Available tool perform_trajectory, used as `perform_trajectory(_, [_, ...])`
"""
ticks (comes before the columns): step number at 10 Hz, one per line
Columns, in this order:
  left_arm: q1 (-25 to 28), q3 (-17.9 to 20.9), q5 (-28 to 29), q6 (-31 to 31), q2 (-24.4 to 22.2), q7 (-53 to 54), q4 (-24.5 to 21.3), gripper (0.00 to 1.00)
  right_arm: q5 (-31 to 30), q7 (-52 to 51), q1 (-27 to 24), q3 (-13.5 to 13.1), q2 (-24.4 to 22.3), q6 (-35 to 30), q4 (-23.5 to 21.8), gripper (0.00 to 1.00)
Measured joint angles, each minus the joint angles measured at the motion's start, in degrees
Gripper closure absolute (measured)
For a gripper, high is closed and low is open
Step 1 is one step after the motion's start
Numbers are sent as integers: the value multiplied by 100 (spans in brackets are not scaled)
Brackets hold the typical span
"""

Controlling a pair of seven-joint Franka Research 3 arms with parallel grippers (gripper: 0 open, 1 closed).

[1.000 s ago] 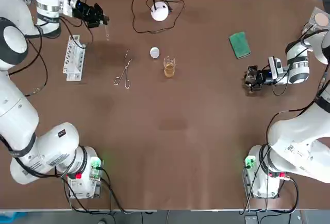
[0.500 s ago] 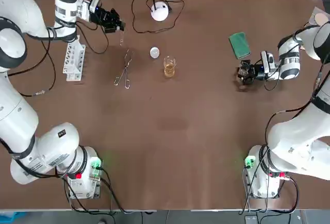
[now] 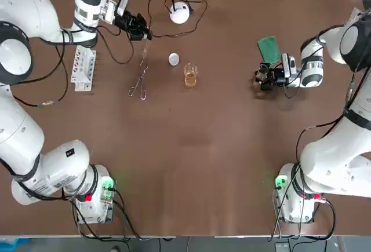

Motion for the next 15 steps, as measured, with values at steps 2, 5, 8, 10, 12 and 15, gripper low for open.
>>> perform_trajectory(2, [-378, -1, 0, 487, -95, -196, -15, 79, 578, -1, 419, -1, -42, 26, -152, 62])
perform_trajectory(5, [-798, 4, 0, 1087, -168, -560, -28, 79, 1243, 0, 910, -10, -137, 169, -257, 62])
perform_trajectory(8, [-1158, 12, 3, 1656, -229, -823, -162, 79, 1559, 0, 1175, -19, -143, 199, -277, 62])
perform_trajectory(10, [-1460, 14, 182, 2055, -366, -1279, -277, 79, 1796, 0, 1429, -21, -143, 209, -295, 62])
perform_trajectory(12, [-1784, 21, 363, 2453, -430, -1725, -312, 79, 2126, 0, 1703, -24, -146, 214, -295, 62])
perform_trajectory(15, [-2157, 26, 1288, 2842, -430, -2782, -383, 79, 2637, 6, 2113, -25, -151, 299, -294, 62])
